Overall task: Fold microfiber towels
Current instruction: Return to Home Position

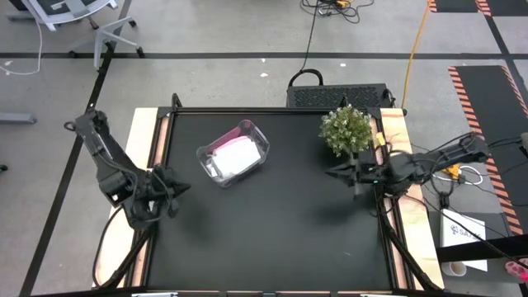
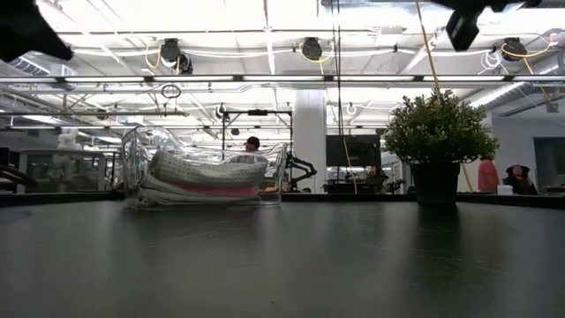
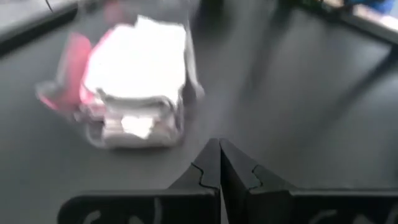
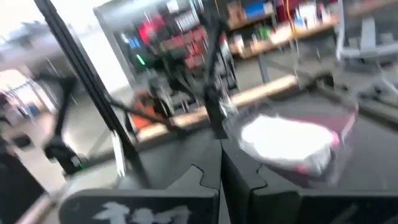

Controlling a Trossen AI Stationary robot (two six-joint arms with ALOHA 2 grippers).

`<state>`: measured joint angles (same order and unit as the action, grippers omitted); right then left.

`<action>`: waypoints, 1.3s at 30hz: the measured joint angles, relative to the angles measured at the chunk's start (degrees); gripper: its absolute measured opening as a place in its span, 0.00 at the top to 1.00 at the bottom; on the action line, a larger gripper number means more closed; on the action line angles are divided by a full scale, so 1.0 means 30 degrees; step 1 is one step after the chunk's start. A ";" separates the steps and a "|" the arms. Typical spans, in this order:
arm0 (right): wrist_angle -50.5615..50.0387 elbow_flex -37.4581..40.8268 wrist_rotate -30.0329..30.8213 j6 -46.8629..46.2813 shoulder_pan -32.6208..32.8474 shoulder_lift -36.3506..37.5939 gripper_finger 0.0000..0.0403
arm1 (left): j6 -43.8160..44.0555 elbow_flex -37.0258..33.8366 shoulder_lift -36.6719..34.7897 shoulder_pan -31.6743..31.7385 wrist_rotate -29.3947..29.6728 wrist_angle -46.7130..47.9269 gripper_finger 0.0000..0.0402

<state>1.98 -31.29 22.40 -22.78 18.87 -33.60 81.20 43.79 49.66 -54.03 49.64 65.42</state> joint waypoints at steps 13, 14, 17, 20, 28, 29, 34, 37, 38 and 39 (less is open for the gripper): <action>0.0960 0.0910 0.0038 0.1833 -0.1186 0.2759 1.00 | -0.9543 -0.2474 -0.8503 0.4578 0.2815 -0.4441 1.00; 0.0908 0.0910 0.0038 0.1835 -0.1390 0.2743 1.00 | -1.1072 -0.2662 -0.9093 0.5115 0.2800 -0.5258 1.00; 0.0604 0.0910 0.0033 0.1839 -0.2119 0.2731 1.00 | -1.4313 -0.3377 -1.0554 0.6891 0.2373 -0.7291 1.00; 0.0308 0.0910 -0.0033 0.1894 -0.2913 0.2738 1.00 | -1.6299 -0.4498 -1.1784 0.8637 0.0608 -0.9304 1.00; -0.0212 0.0910 -0.2089 0.1611 -0.4796 0.2608 1.00 | -1.8912 -0.8325 -1.2465 1.3124 -0.5081 -1.4329 1.00; -0.0336 0.0973 -0.2150 0.1520 -0.4871 0.2597 1.00 | -1.8839 -0.8466 -1.2470 1.3527 -0.5643 -1.4259 1.00; 0.0639 0.2972 -0.1497 0.0274 -0.4716 0.2608 1.00 | -1.9924 -0.8167 -1.2470 1.4569 -0.6240 -1.4097 0.99; 0.2779 0.5058 -0.1238 -0.0157 -0.4295 0.2585 1.00 | -2.0417 -0.7467 -1.2477 1.4581 -0.6666 -1.3659 0.99; 0.3568 0.5739 -0.0921 -0.0138 -0.4130 0.2615 1.00 | -2.0383 -0.7232 -1.2478 1.4581 -0.6892 -1.3172 0.99; 0.4366 0.6391 -0.0681 -0.0006 -0.3977 0.2673 1.00 | -2.0251 -0.7015 -1.2477 1.4574 -0.7138 -1.2730 1.00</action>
<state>15.08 -12.11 20.36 -22.80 6.94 -25.58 20.44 22.74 12.23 -10.30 28.23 27.23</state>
